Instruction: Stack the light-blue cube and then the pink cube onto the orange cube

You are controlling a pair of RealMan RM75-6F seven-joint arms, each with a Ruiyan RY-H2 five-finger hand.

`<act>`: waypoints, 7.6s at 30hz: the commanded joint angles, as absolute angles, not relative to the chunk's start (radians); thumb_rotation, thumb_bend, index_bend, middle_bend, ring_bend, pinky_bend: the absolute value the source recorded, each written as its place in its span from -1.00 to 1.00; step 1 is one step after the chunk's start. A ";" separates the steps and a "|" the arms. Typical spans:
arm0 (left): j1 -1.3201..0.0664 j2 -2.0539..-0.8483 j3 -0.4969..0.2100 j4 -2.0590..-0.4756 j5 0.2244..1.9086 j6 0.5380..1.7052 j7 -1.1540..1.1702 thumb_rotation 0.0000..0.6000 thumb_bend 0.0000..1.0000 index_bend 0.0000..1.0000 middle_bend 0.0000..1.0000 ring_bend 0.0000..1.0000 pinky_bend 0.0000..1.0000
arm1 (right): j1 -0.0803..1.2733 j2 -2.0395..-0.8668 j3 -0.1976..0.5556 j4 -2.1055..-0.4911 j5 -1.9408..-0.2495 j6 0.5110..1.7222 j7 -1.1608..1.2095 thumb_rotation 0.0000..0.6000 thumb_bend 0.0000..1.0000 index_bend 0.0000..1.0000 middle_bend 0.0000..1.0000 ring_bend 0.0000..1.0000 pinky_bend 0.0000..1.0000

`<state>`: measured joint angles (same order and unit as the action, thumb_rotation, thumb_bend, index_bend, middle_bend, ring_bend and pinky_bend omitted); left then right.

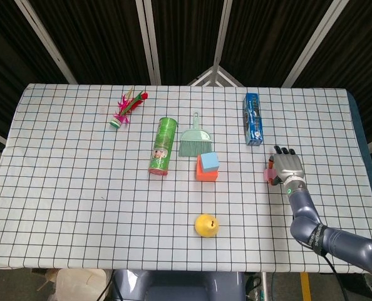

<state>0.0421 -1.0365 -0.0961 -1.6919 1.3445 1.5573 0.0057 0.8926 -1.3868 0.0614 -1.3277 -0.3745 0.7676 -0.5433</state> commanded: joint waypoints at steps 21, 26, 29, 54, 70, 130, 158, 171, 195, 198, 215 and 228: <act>0.044 -1.021 -0.090 -1.681 1.360 1.552 -0.043 1.00 -0.68 -0.70 -1.00 -1.00 -1.00 | 0.943 -1.266 0.095 -1.547 -0.353 0.896 -0.631 1.00 -0.19 -0.07 -0.92 -0.95 -0.91; 0.041 -1.016 -0.088 -1.676 1.366 1.544 -0.059 1.00 -0.68 -0.70 -1.00 -1.00 -1.00 | 1.010 -1.183 0.123 -1.677 -0.279 0.960 -0.731 1.00 -0.19 -0.07 -0.92 -0.95 -0.91; 0.040 -1.013 -0.086 -1.673 1.369 1.540 -0.068 1.00 -0.68 -0.70 -1.00 -1.00 -1.00 | 1.057 -1.157 0.141 -1.713 -0.207 0.978 -0.788 1.00 -0.19 -0.07 -0.92 -0.95 -0.91; 0.042 -1.000 -0.083 -1.658 1.378 1.541 -0.118 1.00 -0.68 -0.70 -1.00 -1.00 -1.00 | 1.280 -1.211 0.234 -1.795 0.072 1.074 -0.977 1.00 -0.19 -0.07 -0.92 -0.95 -0.91; 0.040 -0.992 -0.084 -1.644 1.381 1.534 -0.155 1.00 -0.68 -0.70 -1.00 -1.00 -1.00 | 1.343 -1.255 0.277 -1.824 0.106 1.134 -1.011 1.00 -0.19 -0.07 -0.92 -0.95 -0.91; 0.040 -0.977 -0.082 -1.617 1.384 1.526 -0.220 1.00 -0.68 -0.70 -1.00 -1.00 -1.00 | 1.377 -1.360 0.331 -1.736 0.173 1.136 -1.094 1.00 -0.19 -0.04 -0.92 -0.95 -0.91; 0.042 -0.976 -0.081 -1.614 1.383 1.528 -0.226 1.00 -0.68 -0.70 -1.00 -1.00 -1.00 | 1.376 -1.360 0.335 -1.735 0.168 1.130 -1.101 1.00 -0.19 -0.23 -0.92 -0.95 -0.91; 0.039 -0.975 -0.080 -1.616 1.381 1.520 -0.221 1.00 -0.68 -0.70 -1.00 -1.00 -1.00 | 1.410 -1.326 0.306 -1.766 0.294 1.110 -1.220 1.00 -0.20 -0.85 -0.92 -0.97 -0.91; 0.046 -0.973 -0.079 -1.614 1.391 1.535 -0.237 1.00 -0.68 -0.71 -1.00 -1.00 -1.00 | 1.222 -1.110 0.172 -1.947 0.103 1.198 -1.114 1.00 -0.40 -1.00 -0.92 -0.98 -0.91; 0.050 -0.975 -0.078 -1.612 1.404 1.550 -0.245 1.00 -0.68 -0.76 -1.00 -1.00 -1.00 | 1.060 -1.025 0.101 -2.003 -0.061 1.164 -0.942 1.00 -0.40 -1.00 -0.92 -0.98 -0.91; 0.063 -1.003 -0.069 -1.640 1.438 1.601 -0.175 1.00 -0.68 -0.83 -1.00 -1.00 -1.00 | 0.376 -1.071 -0.132 -1.639 -1.169 1.403 -0.032 1.00 -0.40 -1.00 -0.92 -0.98 -0.91; 0.070 -1.018 -0.077 -1.633 1.448 1.633 -0.166 1.00 -0.68 -0.83 -1.00 -1.00 -1.00 | 0.277 -1.110 -0.080 -1.568 -1.230 1.472 -0.066 1.00 -0.40 -1.00 -0.92 -0.98 -0.91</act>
<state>0.0702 -1.0178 -0.0765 -1.6335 1.4477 1.6327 -0.1656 0.2897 -1.1102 -0.0935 -1.5589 -1.2231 1.4560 -0.0507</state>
